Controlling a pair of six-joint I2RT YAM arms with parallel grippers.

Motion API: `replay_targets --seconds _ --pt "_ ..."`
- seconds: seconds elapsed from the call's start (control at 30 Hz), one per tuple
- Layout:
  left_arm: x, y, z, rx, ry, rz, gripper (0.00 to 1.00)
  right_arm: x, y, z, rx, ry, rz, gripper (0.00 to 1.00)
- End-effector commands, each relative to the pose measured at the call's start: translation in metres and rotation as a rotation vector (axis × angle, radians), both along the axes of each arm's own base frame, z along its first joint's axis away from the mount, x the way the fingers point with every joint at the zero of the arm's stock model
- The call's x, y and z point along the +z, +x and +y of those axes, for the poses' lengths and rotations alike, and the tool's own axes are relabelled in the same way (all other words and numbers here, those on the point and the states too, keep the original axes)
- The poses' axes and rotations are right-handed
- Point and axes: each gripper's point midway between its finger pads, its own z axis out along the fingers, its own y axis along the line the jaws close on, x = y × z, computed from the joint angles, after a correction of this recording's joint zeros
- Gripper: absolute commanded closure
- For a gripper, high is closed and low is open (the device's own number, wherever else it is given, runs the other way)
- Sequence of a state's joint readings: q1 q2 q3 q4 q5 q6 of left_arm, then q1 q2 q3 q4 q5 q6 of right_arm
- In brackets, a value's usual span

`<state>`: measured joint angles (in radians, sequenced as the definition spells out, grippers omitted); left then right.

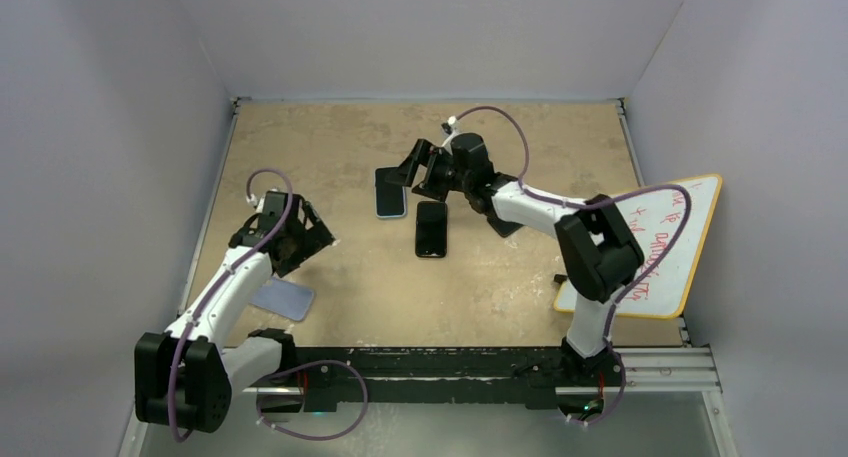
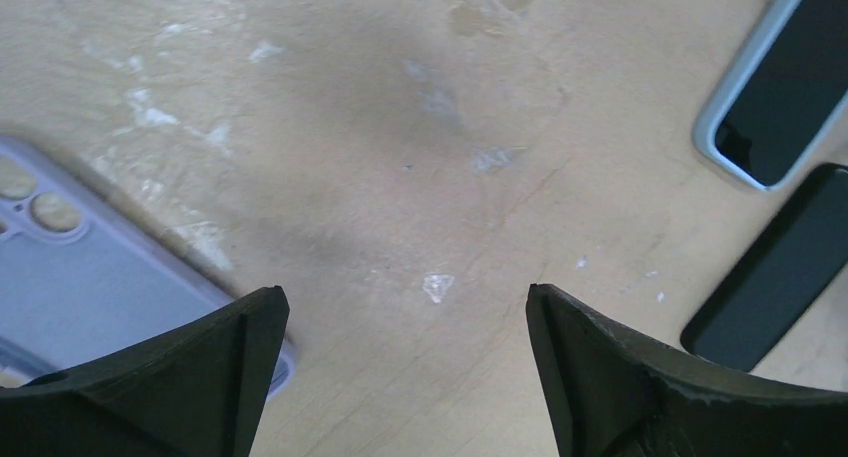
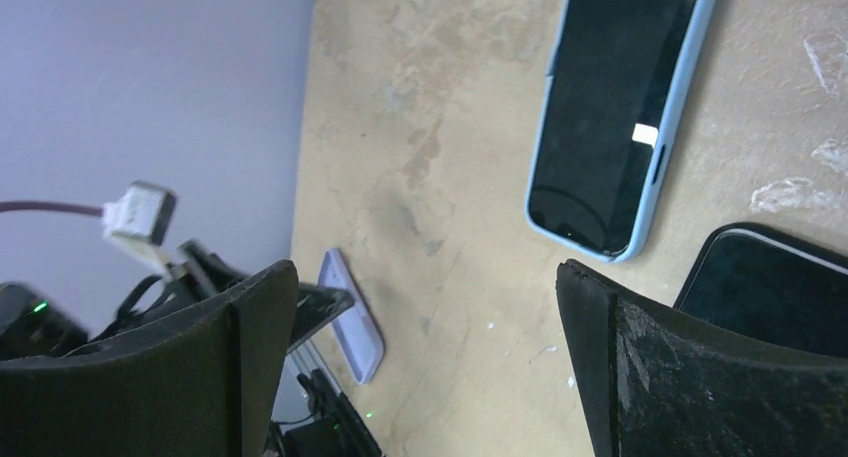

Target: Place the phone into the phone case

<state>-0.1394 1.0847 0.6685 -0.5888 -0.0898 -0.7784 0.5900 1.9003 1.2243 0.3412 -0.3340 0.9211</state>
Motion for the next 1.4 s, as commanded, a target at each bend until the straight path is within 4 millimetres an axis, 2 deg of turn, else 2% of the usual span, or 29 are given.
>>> replay_targets --seconds 0.0,0.1,0.23,0.4,0.57,0.87,1.2,1.27,1.37 --pt "0.002 -0.015 0.028 0.197 0.074 0.030 0.09 0.022 -0.018 -0.017 0.003 -0.013 -0.054 0.01" --pt "-0.001 -0.024 0.038 0.284 0.095 0.041 0.17 0.025 -0.030 -0.029 -0.002 -0.045 -0.055 0.01" --pt "-0.008 -0.034 0.044 0.358 0.101 0.062 0.20 0.029 -0.044 -0.043 0.006 -0.075 -0.097 0.01" --pt "-0.021 -0.041 0.043 0.393 0.087 0.101 0.26 0.038 -0.055 -0.056 -0.003 -0.101 -0.135 0.01" --pt "-0.038 -0.051 0.041 0.441 0.073 0.167 0.37 0.036 -0.063 -0.059 0.018 -0.114 -0.134 0.01" --pt "-0.048 -0.061 0.050 0.483 0.120 0.201 0.47 0.032 -0.068 -0.060 0.030 -0.113 -0.125 0.01" --pt "-0.056 -0.056 0.048 0.436 0.128 0.205 0.53 0.039 -0.067 -0.061 0.022 -0.107 -0.138 0.01" --pt "-0.057 -0.056 0.047 0.428 0.126 0.207 0.58 0.039 -0.066 -0.062 0.011 -0.111 -0.136 0.01" --pt "-0.058 -0.054 0.045 0.408 0.116 0.203 0.71 0.031 -0.063 -0.069 -0.036 -0.144 -0.100 0.01"
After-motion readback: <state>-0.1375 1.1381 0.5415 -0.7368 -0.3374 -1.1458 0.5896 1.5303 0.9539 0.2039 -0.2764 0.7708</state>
